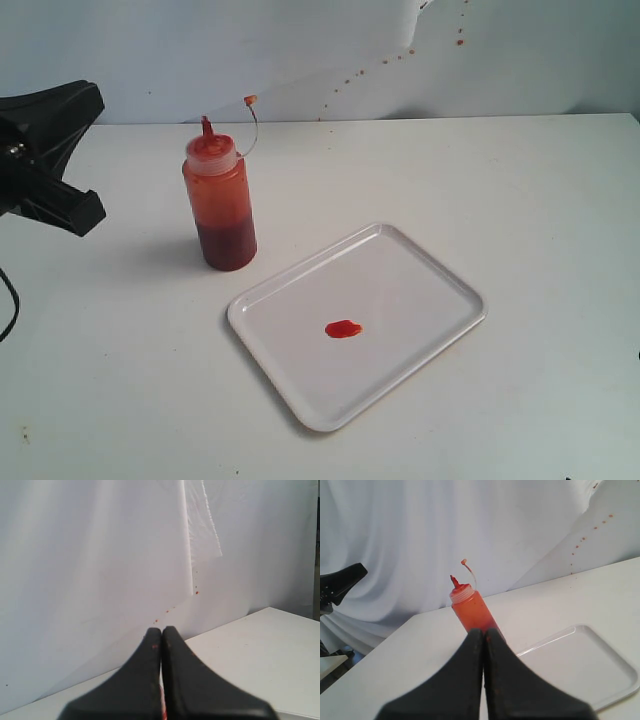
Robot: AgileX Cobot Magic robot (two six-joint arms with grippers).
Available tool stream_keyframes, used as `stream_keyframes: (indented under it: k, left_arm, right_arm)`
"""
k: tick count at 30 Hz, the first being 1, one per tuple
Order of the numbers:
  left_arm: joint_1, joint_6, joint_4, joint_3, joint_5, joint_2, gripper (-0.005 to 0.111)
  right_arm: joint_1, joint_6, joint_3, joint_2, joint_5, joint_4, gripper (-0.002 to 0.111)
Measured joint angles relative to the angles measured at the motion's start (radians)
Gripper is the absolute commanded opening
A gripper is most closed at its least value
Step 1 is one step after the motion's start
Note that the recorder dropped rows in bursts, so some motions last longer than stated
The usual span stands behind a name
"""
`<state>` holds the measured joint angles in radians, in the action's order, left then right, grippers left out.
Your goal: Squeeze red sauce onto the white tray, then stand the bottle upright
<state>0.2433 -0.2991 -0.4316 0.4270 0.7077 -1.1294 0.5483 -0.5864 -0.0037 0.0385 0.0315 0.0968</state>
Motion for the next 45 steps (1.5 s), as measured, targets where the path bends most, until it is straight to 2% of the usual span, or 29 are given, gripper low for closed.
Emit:
stream_keyframes:
  k: [11,20,28,32,37,41,45]
  left_arm:
    - [0.0,-0.024,0.0,0.0,-0.031,0.014,0.001]
    - [0.0,-0.073,0.046,-0.002,-0.358,0.2,0.001]
    - [0.0,-0.083,0.075,-0.002,-0.591,0.407,0.001]
    - [-0.035,-0.086,0.125,-0.02,-0.651,0.505,0.001]
    - [-0.102,-0.086,0.153,-0.09,-0.671,0.603,0.001]
    - [-0.13,-0.088,0.157,-0.155,-0.678,0.691,0.001]
    - [-0.177,-0.103,0.157,-0.232,-0.682,0.859,0.001]
  right_arm:
    - [0.0,0.0,0.0,0.0,0.0,0.0,0.0]
    - [0.0,0.0,0.0,0.0,0.0,0.0,0.0]
    - [0.0,0.0,0.0,0.0,0.0,0.0,0.0]
    - [0.0,0.0,0.0,0.0,0.0,0.0,0.0]
    - [0.0,0.0,0.0,0.0,0.0,0.0,0.0]
    - [0.0,0.0,0.0,0.0,0.0,0.0,0.0]
    - [0.0,0.0,0.0,0.0,0.0,0.0,0.0]
